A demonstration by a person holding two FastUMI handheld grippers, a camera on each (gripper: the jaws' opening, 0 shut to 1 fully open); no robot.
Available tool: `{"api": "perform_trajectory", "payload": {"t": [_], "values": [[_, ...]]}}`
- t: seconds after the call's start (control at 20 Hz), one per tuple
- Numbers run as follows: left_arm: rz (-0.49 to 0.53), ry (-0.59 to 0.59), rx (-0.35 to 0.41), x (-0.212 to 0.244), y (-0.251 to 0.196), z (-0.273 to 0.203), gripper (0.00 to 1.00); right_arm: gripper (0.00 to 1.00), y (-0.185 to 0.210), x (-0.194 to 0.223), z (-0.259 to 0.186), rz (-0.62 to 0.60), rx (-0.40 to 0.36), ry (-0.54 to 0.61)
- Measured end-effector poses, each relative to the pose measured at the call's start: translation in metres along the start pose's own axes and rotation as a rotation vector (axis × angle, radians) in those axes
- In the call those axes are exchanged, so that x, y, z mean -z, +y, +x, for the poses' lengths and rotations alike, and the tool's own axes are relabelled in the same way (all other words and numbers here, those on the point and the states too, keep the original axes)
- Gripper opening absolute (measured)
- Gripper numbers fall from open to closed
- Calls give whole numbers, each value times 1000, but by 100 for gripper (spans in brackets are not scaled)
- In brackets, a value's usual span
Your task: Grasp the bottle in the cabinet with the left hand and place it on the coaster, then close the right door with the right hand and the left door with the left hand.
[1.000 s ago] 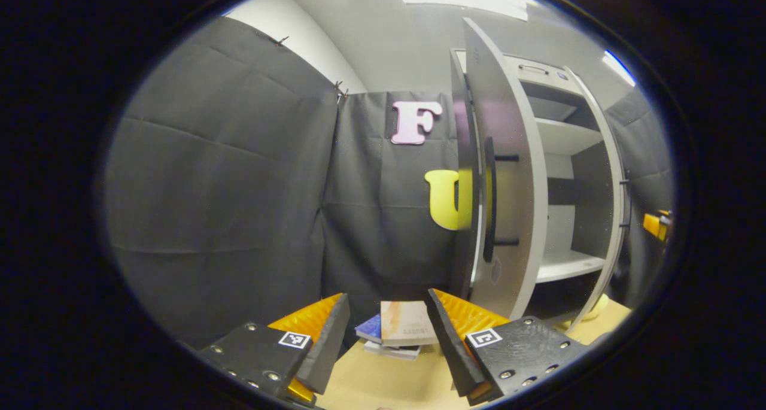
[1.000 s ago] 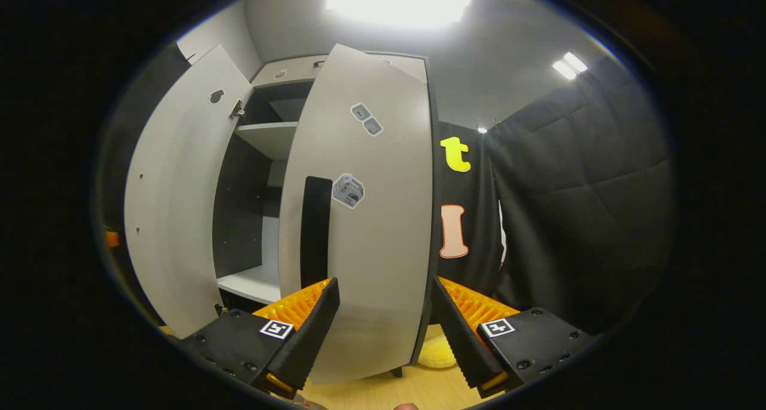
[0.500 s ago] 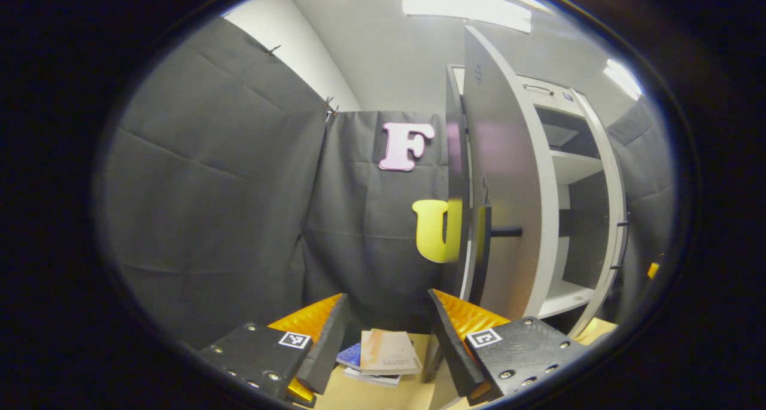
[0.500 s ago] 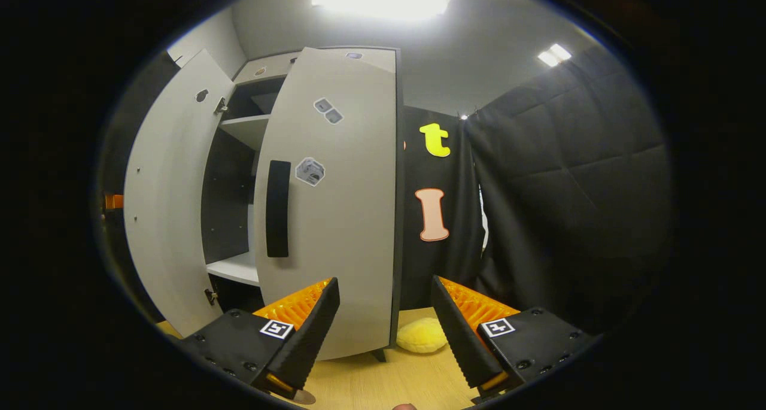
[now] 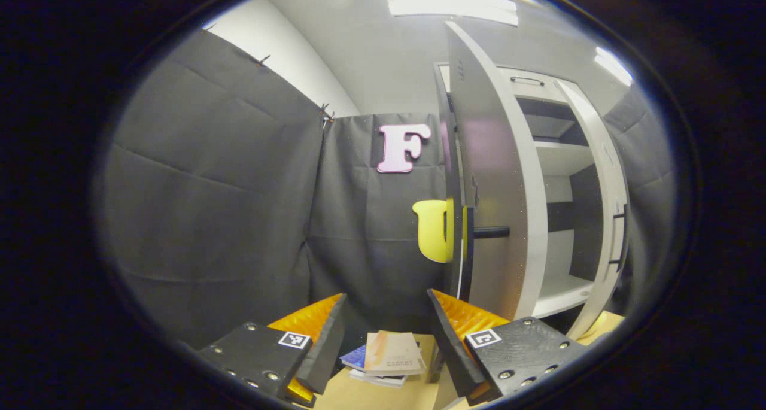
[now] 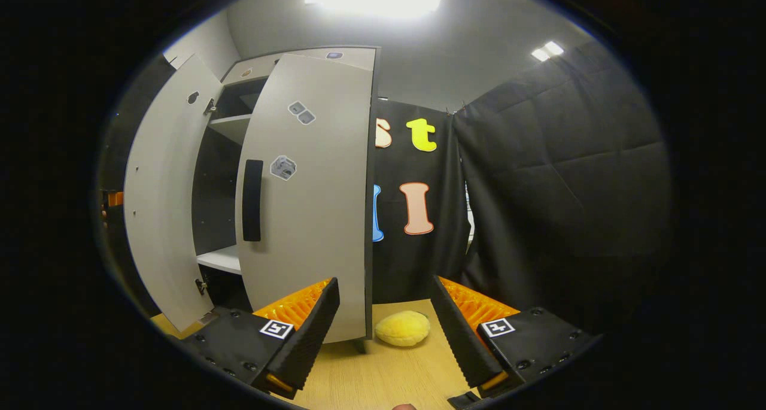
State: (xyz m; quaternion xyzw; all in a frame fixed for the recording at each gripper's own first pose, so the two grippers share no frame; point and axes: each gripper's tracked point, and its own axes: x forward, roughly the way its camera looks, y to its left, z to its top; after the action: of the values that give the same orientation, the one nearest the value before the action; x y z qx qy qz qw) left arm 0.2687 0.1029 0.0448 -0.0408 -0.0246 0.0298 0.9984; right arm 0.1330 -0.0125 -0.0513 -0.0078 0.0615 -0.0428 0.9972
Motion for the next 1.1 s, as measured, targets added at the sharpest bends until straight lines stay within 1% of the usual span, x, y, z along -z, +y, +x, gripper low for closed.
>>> {"api": "perform_trajectory", "payload": {"t": [0.15,0.35,0.45,0.65,0.9,1.0,1.1], "values": [[-22,-7,40,-2,-4,0,85,98,-7,0,-5,-11,-3,-3],[-26,-22,81,0,-6,7,85,98,-13,4,-11,-20,-11,6],[-33,-22,101,1,-11,8,83,98,-16,4,-15,-27,-11,7],[-37,-24,146,-6,-49,6,78,98,-26,7,-23,-23,-4,17],[-57,-26,185,-1,-81,6,72,98,-31,9,-22,-20,8,30],[-61,-25,207,0,-96,9,85,98,-34,10,-19,-16,16,37],[-61,-28,237,1,-116,12,85,98,-35,10,-18,-10,25,44]]}}
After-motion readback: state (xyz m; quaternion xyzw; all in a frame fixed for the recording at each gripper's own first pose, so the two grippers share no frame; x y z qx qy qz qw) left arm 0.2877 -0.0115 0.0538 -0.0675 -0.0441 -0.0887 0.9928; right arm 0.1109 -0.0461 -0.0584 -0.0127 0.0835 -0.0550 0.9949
